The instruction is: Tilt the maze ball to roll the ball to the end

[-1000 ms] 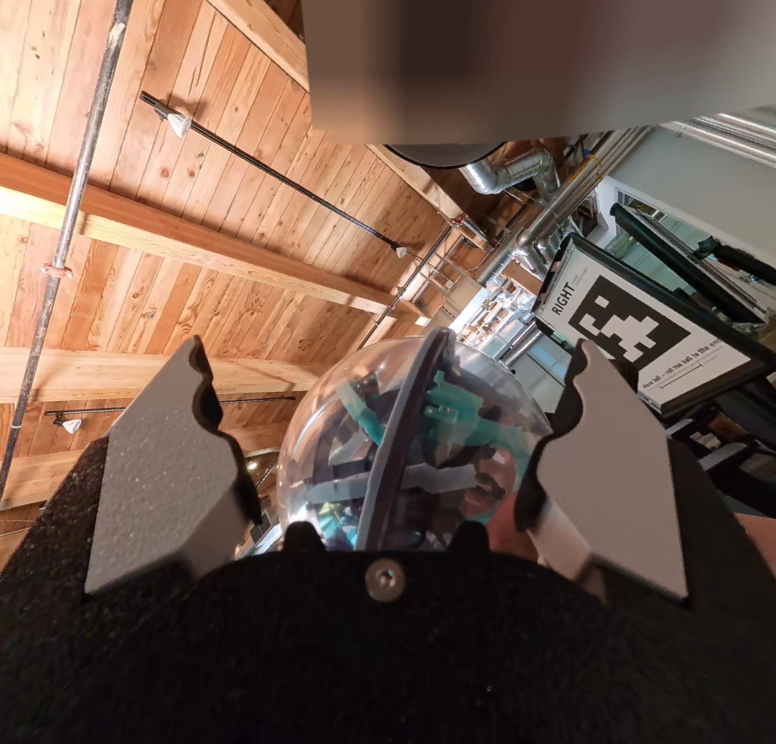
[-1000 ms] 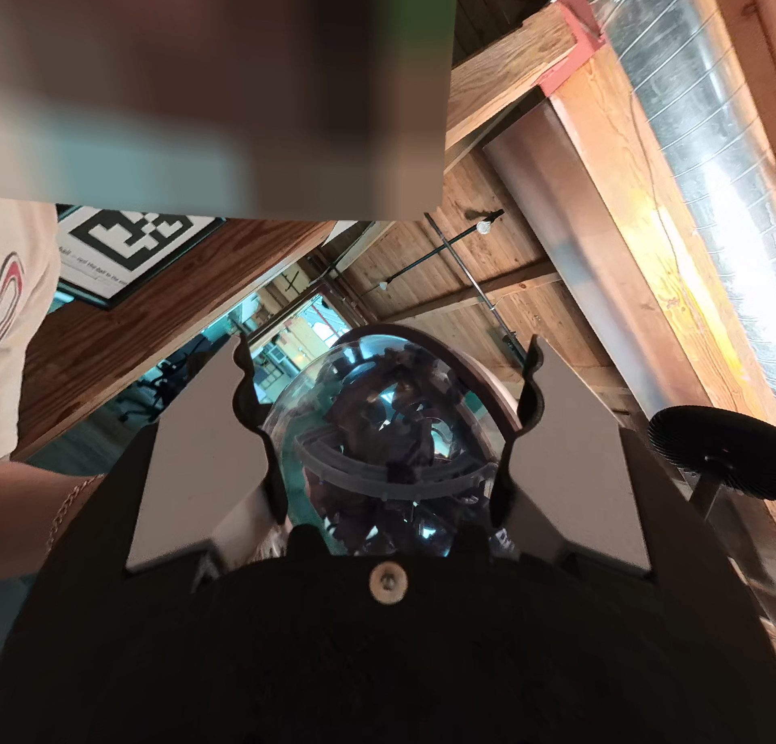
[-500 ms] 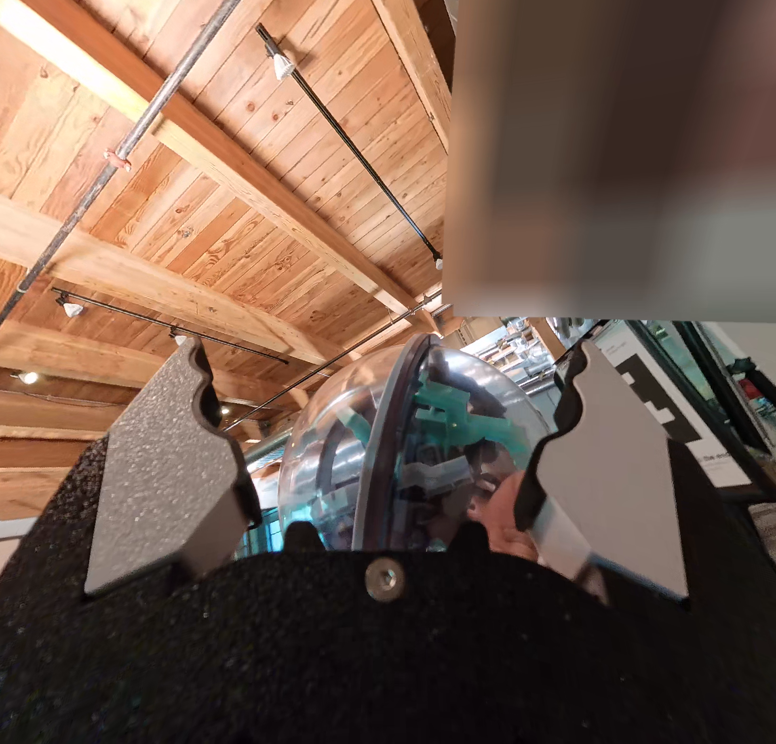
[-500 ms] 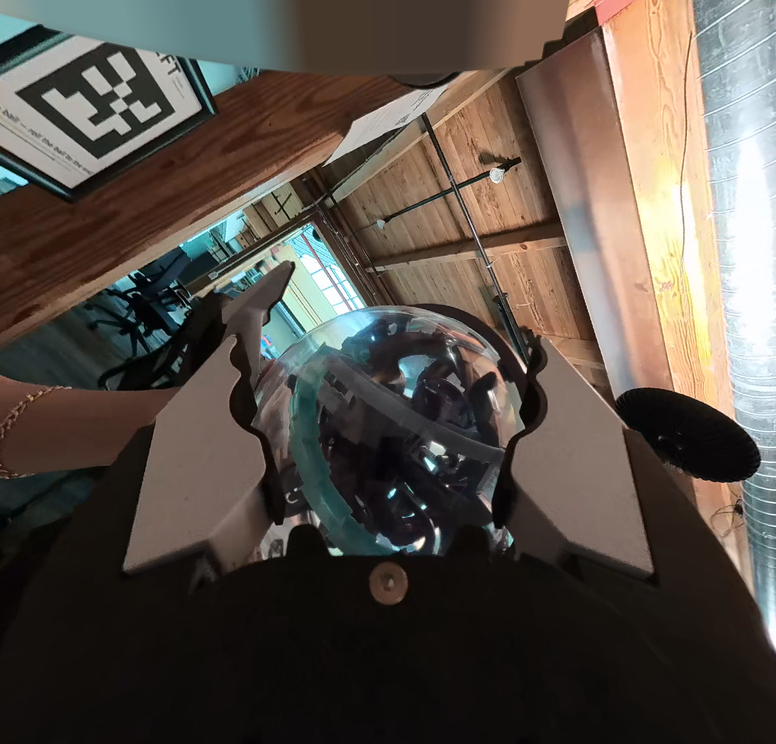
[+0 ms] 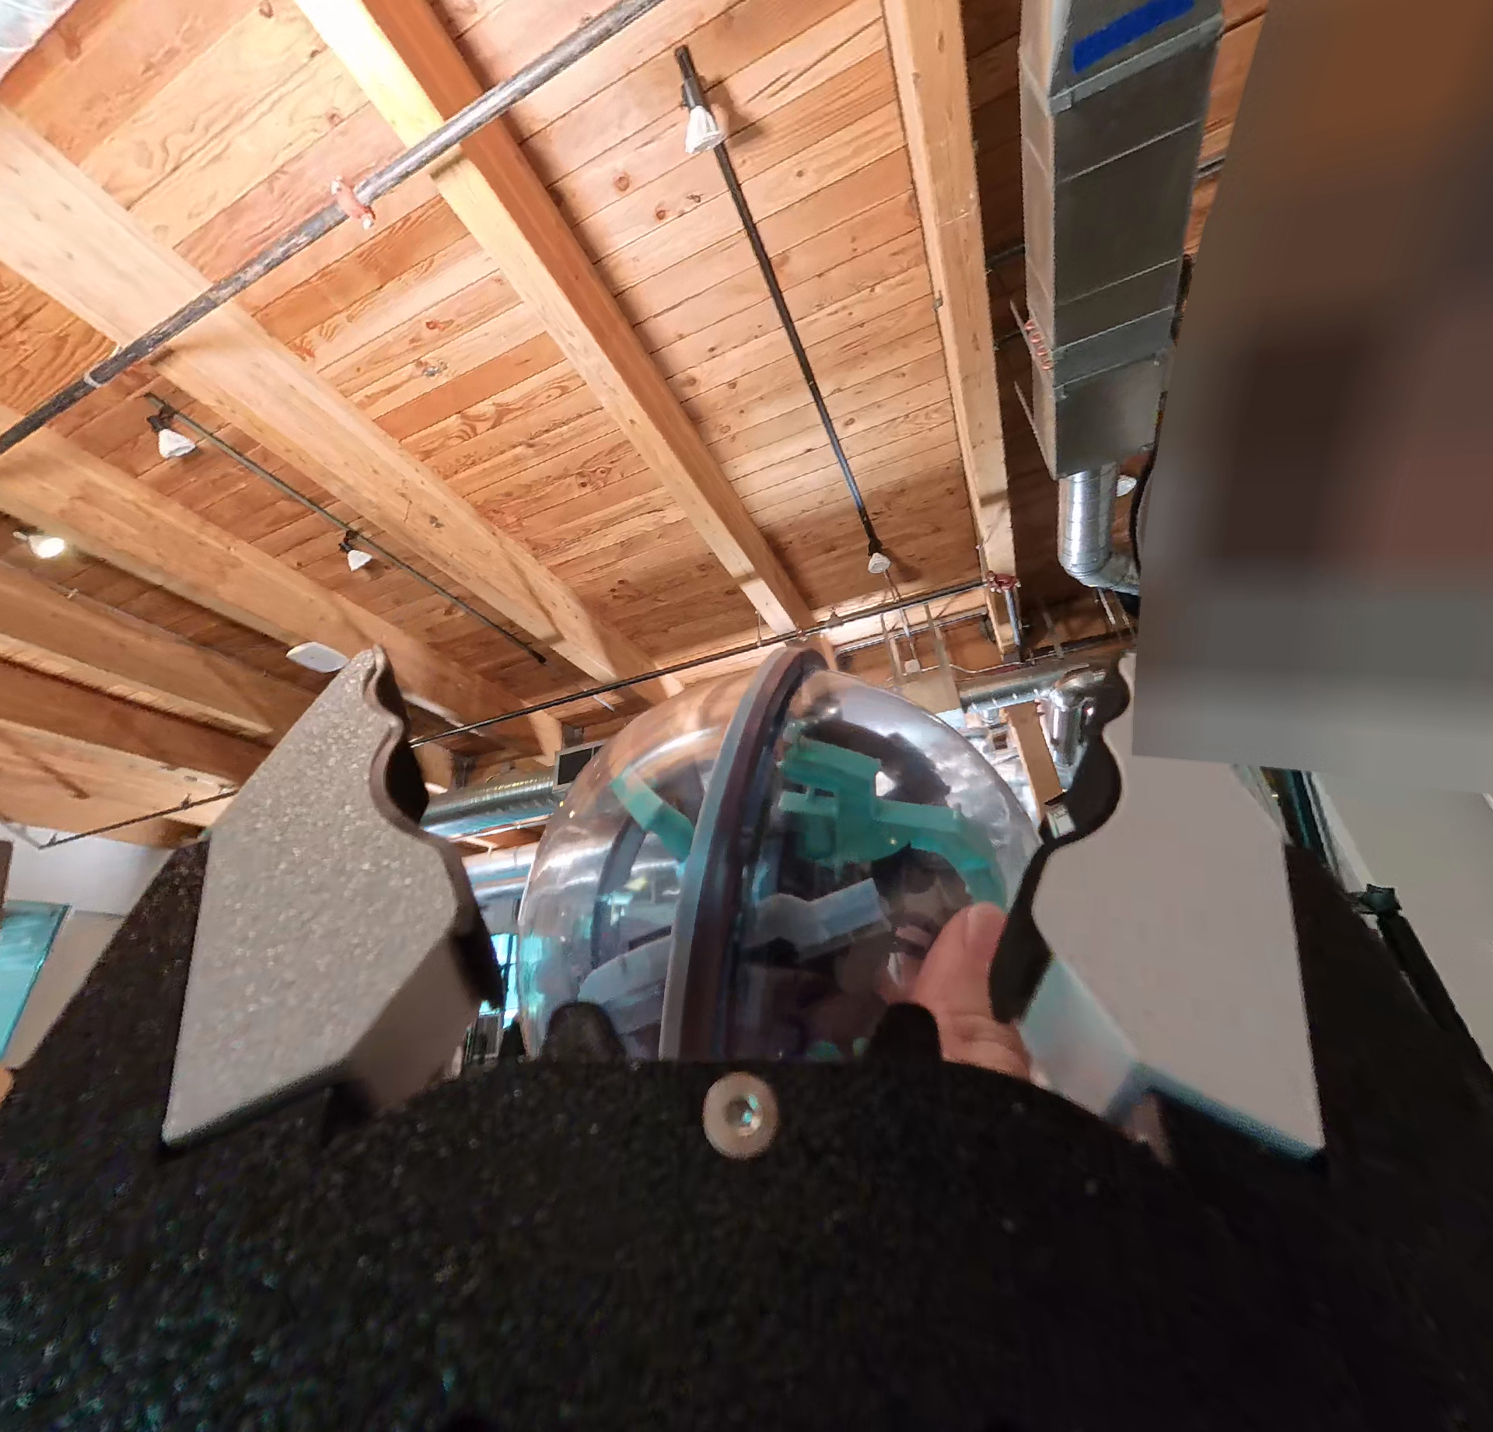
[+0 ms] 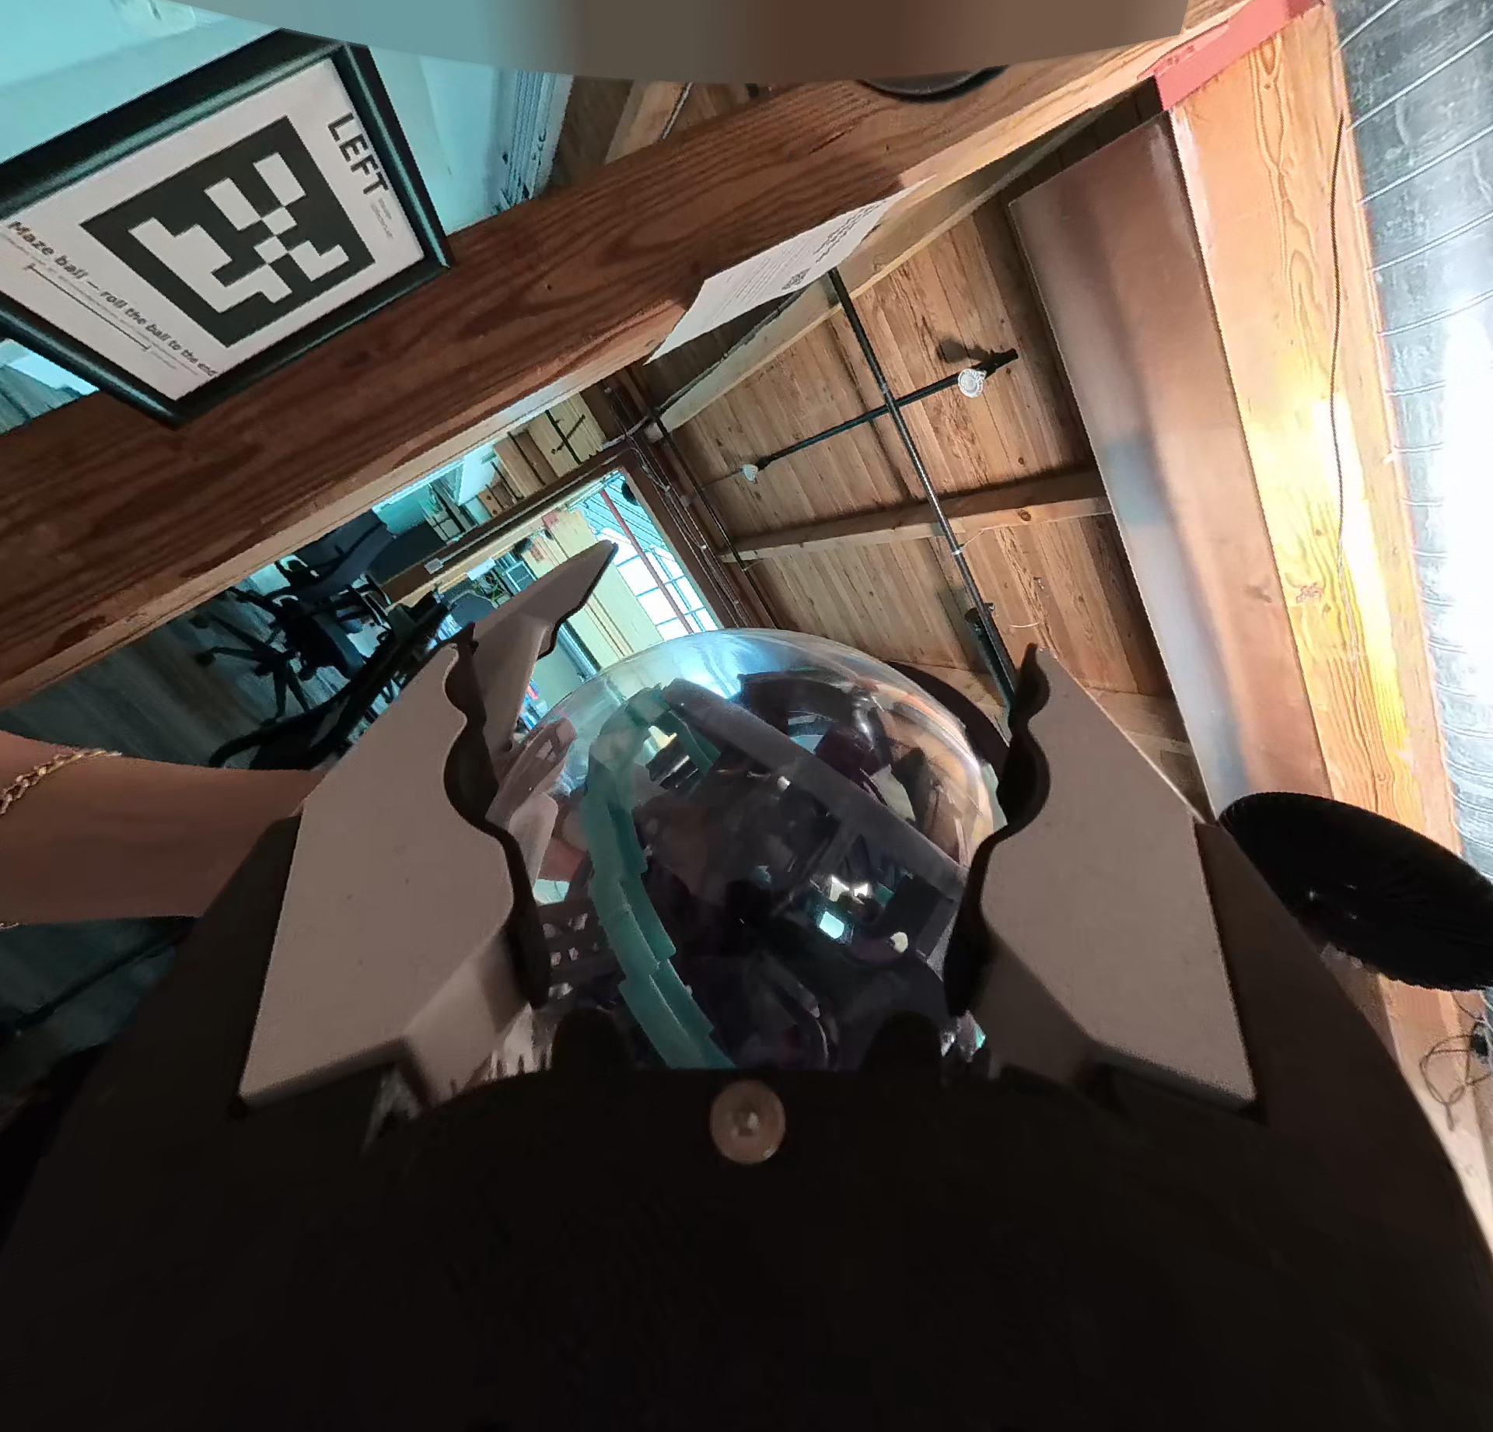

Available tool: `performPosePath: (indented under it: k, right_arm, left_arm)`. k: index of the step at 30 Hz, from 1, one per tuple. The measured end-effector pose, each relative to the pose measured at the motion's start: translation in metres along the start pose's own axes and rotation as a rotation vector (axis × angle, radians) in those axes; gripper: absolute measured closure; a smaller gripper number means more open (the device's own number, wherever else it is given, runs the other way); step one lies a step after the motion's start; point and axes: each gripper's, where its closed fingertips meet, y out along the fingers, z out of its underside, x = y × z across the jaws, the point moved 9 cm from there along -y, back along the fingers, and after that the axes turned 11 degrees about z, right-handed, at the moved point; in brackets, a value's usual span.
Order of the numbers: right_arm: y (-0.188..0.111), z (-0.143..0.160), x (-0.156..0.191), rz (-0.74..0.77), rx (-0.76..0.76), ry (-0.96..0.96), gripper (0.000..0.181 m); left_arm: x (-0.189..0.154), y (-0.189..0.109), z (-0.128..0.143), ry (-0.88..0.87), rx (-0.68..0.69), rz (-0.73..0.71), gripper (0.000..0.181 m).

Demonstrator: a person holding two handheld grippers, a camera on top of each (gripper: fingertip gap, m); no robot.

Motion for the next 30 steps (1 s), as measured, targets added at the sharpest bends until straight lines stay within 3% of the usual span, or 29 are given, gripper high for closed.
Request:
performPosePath:
  k: [15, 30]
  right_arm:
    - [0.0, -0.006, 0.0, 0.02, -0.044, 0.057, 0.059]
    - [0.003, -0.02, 0.014, -0.006, 0.012, -0.124, 0.056]
  left_arm:
    - [0.008, -0.004, 0.003, -0.148, -0.026, -0.047, 0.025]
    - [0.021, -0.006, 0.013, -0.278, -0.137, 0.081, 0.025]
